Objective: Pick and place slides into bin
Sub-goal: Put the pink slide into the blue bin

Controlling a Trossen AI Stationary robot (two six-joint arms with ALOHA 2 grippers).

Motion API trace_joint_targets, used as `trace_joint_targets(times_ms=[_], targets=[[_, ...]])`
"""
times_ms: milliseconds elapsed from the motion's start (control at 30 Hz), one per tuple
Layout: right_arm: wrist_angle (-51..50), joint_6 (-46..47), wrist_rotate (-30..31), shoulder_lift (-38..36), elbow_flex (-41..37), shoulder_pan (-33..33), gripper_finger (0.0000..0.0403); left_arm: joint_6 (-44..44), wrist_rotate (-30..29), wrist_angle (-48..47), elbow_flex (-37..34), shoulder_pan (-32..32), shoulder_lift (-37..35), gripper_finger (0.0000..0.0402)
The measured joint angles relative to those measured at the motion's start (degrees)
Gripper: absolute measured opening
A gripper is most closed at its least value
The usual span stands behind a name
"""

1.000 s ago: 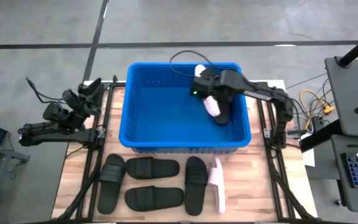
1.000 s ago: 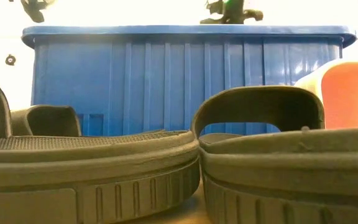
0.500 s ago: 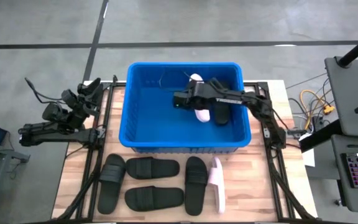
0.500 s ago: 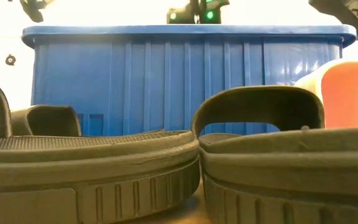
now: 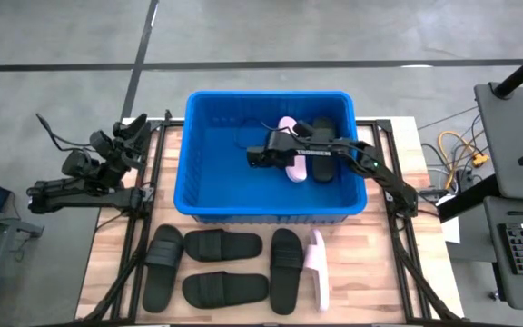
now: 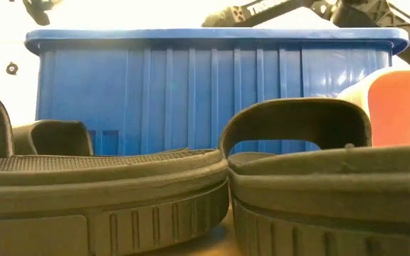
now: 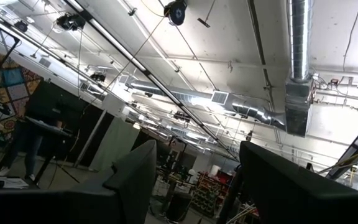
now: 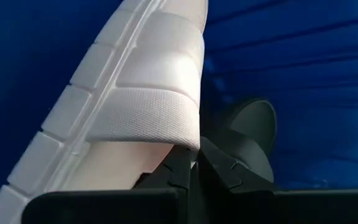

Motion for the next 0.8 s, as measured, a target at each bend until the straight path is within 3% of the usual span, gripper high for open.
trace_joint_targets(times_ms=[200, 633, 800], targets=[[0.0, -8.1, 1.1, 1.2, -0.1, -0.4, 0.0011, 0.0, 0.0, 0.0, 0.0, 0.0, -0.1, 0.0217], [0.0, -14.1, 1.7, 1.1, -0.2, -3.4, 0.0011, 0.0, 0.4, -0.4, 0.0, 0.0, -0.1, 0.0217], [0.1, -13.9, -5.3, 1.1, -0.3, -5.7, 0.0012, 0.0, 0.5, -0.9, 0.0, 0.0, -0.1, 0.0217]])
